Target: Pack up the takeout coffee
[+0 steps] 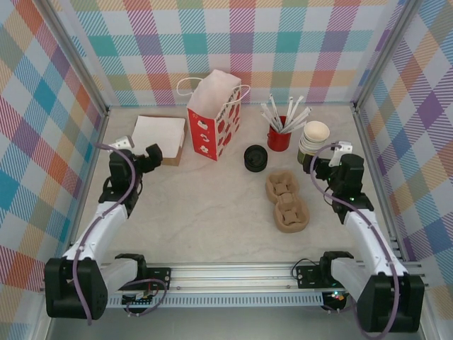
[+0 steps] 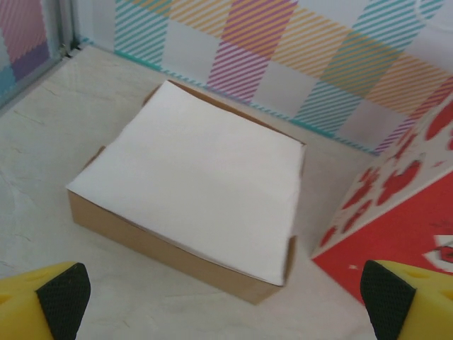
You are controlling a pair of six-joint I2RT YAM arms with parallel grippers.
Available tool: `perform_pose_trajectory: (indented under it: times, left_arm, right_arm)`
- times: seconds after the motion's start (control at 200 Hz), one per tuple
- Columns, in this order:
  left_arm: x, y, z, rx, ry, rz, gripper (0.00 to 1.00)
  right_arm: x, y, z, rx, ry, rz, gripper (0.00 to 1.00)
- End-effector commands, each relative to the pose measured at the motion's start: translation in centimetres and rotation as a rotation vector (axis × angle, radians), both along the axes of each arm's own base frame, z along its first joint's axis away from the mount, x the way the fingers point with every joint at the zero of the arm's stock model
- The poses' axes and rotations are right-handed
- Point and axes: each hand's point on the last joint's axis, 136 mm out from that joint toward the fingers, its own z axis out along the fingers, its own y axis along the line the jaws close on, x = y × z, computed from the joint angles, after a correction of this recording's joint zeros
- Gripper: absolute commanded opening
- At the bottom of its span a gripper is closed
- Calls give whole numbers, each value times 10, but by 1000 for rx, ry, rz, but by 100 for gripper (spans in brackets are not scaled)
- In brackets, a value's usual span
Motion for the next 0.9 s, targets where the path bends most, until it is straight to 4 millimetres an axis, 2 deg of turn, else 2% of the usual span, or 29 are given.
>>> perform_pose_trajectory:
  times: [0.0,0.095,0.185,0.265,0.36,0.45,0.58,0.74,0.895]
  left_arm:
    - [-37,-28,-33,-185,249,-82,100]
    - [-56,-57,-36,-305,328,-205,100]
    - [-70,-86,-40,-424,395,-308,100]
    - [-80,-109,-44,-479,438,-387,100]
    - [-87,-131,-46,-473,467,-456,98]
    - [-88,-143,-48,-475,474,-486,98]
    - [-84,-159,-50,-498,469,-517,98]
    - [-80,-173,-57,-478,488,-537,97]
    - [-79,-177,-68,-450,512,-522,97]
  right_arm:
    - [-41,15,-11,160,231,9,100]
    - [-61,29,-1,248,333,40,100]
    - [-75,33,9,281,391,43,100]
    - [-76,27,21,255,393,15,99]
    - [-67,10,37,182,387,-51,95]
    - [-49,1,48,192,409,-71,94]
    - [-10,-11,62,305,397,-70,87]
    - [38,-31,69,388,411,-108,79]
    - [73,-34,61,441,471,-110,71]
